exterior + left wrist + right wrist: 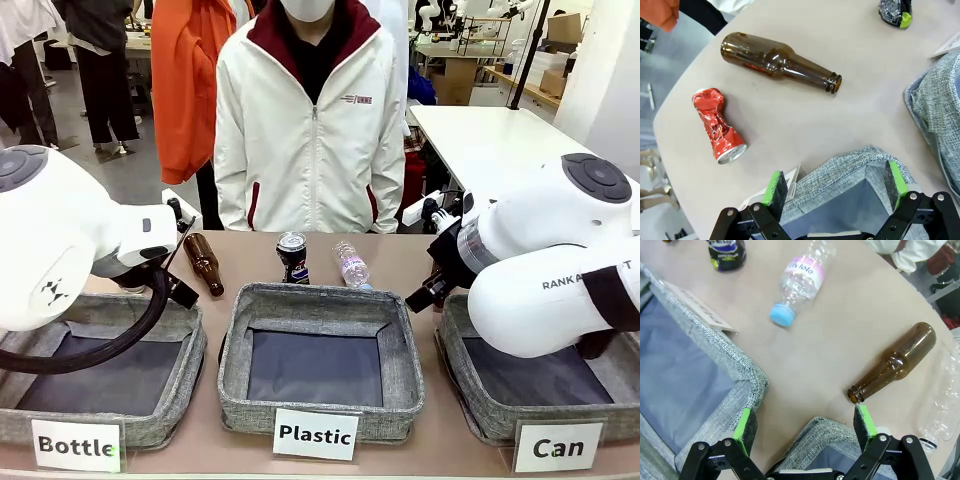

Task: Sort the can waste into the basket.
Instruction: Pick up the can waste from the table and place it in the right Fabric basket.

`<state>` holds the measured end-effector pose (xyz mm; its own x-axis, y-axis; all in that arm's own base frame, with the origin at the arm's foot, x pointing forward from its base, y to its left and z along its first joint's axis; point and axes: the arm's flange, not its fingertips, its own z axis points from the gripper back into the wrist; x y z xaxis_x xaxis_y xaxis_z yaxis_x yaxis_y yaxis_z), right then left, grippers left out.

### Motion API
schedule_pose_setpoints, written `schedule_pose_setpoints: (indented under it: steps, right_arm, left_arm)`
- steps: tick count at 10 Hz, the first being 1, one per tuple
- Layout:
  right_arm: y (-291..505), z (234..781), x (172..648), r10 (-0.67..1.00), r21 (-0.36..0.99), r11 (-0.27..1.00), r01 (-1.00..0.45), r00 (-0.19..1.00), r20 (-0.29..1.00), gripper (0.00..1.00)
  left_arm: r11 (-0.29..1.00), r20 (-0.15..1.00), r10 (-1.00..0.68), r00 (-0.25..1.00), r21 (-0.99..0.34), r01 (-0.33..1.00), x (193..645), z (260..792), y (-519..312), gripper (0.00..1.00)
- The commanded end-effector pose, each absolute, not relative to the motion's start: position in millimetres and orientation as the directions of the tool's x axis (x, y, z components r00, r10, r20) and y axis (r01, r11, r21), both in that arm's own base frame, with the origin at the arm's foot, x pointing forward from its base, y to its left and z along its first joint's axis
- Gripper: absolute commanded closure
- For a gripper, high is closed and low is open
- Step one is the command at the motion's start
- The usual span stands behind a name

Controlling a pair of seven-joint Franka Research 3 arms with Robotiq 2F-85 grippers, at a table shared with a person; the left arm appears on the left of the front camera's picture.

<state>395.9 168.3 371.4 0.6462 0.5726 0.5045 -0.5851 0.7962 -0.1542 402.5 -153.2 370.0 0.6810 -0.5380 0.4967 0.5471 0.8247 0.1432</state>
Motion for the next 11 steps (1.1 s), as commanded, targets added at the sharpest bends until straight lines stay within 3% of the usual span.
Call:
schedule_pose_setpoints:
  steps: [1,8,9,10,11]
  right_arm:
    - [168.3,371.4,396.0,0.572,-0.154,0.796,-0.585,0.646,0.505,0.00]
    - [168.3,371.4,395.9,0.573,-0.154,0.796,-0.585,0.646,0.504,0.00]
    - [159.0,397.6,385.2,0.606,-0.113,0.771,-0.627,0.667,0.433,0.00]
    - [148.7,429.6,372.3,0.582,-0.025,0.774,-0.632,0.696,0.421,0.00]
    - [133.9,463.3,359.8,0.511,0.131,0.792,-0.596,0.765,0.392,0.00]
  left_arm:
    - [0.826,0.498,-0.536,0.682,0.141,0.546,402.7,370.1,-152.5,0.00]
    - [0.824,0.497,-0.539,0.680,0.144,0.548,402.3,370.0,-153.7,0.00]
    - [0.821,0.510,-0.517,0.688,0.066,0.568,385.3,402.3,-155.0,0.00]
    - [0.895,0.454,-0.341,0.823,-0.113,0.432,372.5,435.7,-156.8,0.00]
    - [0.821,0.453,-0.383,0.805,-0.234,0.522,358.0,460.7,-148.4,0.00]
